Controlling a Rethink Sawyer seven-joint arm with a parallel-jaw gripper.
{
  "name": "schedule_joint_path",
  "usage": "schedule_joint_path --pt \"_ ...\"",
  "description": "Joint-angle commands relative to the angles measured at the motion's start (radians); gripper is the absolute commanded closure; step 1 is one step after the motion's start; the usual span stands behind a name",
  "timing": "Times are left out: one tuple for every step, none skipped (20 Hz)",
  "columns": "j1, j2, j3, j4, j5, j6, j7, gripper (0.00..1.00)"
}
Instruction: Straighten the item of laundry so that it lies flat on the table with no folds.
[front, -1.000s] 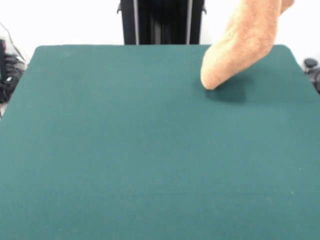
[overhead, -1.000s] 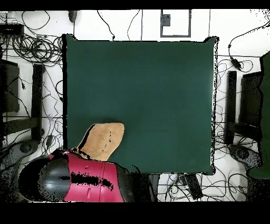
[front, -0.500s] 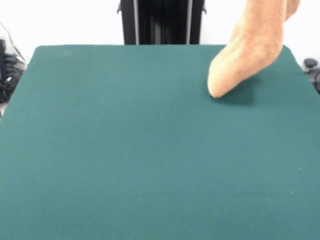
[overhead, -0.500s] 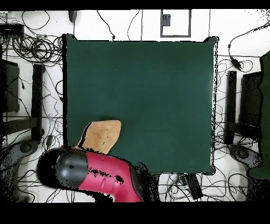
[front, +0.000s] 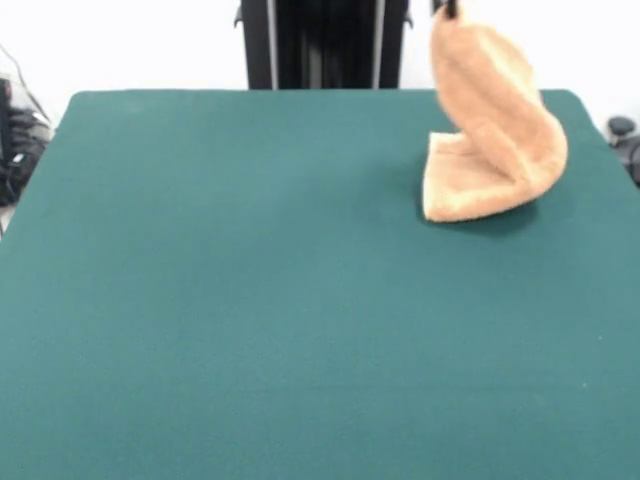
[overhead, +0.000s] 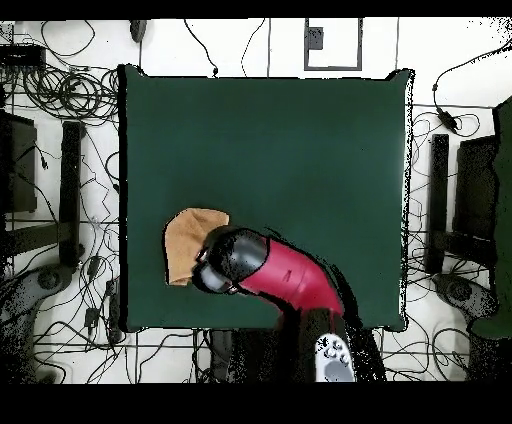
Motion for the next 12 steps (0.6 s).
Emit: schedule_joint_path --pt "-0.091 0.12 0.186 -0.086 -0.162 -0.042 -0.262 1.0" --pt "-0.1 0.112 0.185 -0.11 -0.187 -0.023 -0.25 1.0" --pt "-0.113 0.106 0.19 -0.13 -0.206 -0.004 -0.239 1.0" --pt "-0.12 0.092 0.192 -0.145 -0.226 0.018 -0.225 1.0" --pt "-0.132 0.084 0.199 -0.163 -0.243 0.037 -0.223 1.0" --pt "-0.141 0.07 0.207 -0.173 -0.259 0.056 -0.22 1.0" --pt "-0.149 0.061 0.211 -0.192 -0.278 0.086 -0.215 1.0" --pt "-0.156 0.052 0.217 -0.207 -0.293 0.109 -0.209 1.0" --pt "-0.163 0.042 0.222 -0.222 -0.309 0.133 -0.202 1.0" --pt "-0.17 0.031 0.232 -0.223 -0.315 0.149 -0.197 1.0" --pt "-0.178 0.023 0.24 -0.23 -0.319 0.161 -0.195 1.0" --pt "-0.185 0.016 0.248 -0.237 -0.324 0.173 -0.193 1.0"
